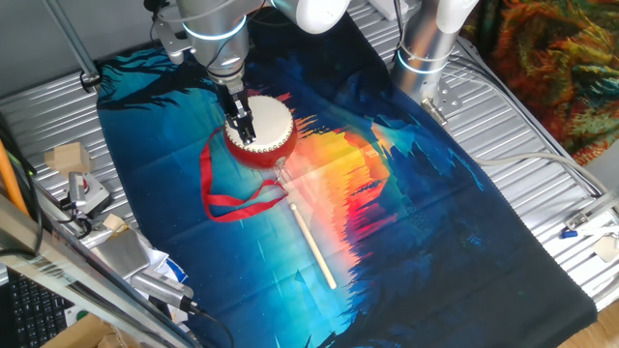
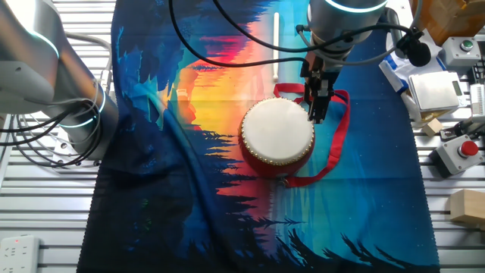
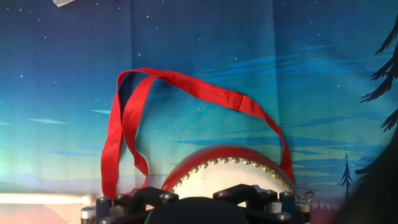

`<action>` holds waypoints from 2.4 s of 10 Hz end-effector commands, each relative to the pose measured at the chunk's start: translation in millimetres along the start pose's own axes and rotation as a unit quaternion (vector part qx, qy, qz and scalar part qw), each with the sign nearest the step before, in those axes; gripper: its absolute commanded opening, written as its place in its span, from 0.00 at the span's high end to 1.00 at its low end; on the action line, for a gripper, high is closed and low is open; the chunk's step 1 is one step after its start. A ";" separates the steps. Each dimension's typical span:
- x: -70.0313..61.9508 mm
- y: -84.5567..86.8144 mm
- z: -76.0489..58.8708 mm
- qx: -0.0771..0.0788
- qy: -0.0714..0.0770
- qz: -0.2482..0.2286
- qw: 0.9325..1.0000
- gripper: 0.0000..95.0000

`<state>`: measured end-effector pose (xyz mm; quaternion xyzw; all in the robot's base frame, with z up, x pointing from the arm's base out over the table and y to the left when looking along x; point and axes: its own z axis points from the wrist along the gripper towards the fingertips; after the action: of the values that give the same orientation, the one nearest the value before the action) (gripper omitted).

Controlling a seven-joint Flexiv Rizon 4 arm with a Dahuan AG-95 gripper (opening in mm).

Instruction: Play the drum

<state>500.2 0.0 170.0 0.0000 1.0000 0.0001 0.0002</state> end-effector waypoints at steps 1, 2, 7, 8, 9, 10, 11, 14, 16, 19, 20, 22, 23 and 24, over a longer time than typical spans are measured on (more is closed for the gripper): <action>0.2 0.0 0.0 0.058 -0.038 -0.061 0.996 1.00; 0.2 0.0 0.0 0.058 -0.038 -0.061 0.996 1.00; 0.3 0.2 -1.0 0.039 -0.036 -0.030 0.998 1.00; 0.3 0.3 -1.3 0.039 -0.036 -0.031 0.998 1.00; 0.0 2.5 -2.6 0.040 -0.037 -0.033 0.998 1.00; -1.9 11.0 -5.3 0.042 -0.037 -0.032 0.998 1.00; -4.8 15.0 -6.9 0.046 -0.037 -0.034 0.998 1.00; -16.2 36.8 -7.0 0.051 -0.035 -0.074 0.995 1.00; -18.5 38.6 -7.0 0.048 -0.035 -0.102 0.993 1.00; -18.5 38.8 -7.0 0.046 -0.033 -0.088 0.995 1.00; -18.5 38.8 -7.0 0.047 -0.033 -0.087 0.995 1.00; -18.5 38.7 -6.8 0.049 -0.031 -0.089 0.994 1.00; -18.5 38.6 -6.3 0.048 -0.031 -0.090 0.994 1.00; -18.5 38.6 -6.3 0.048 -0.032 -0.090 0.994 1.00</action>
<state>519.9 39.4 175.8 -0.0900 0.9943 -0.0478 0.0312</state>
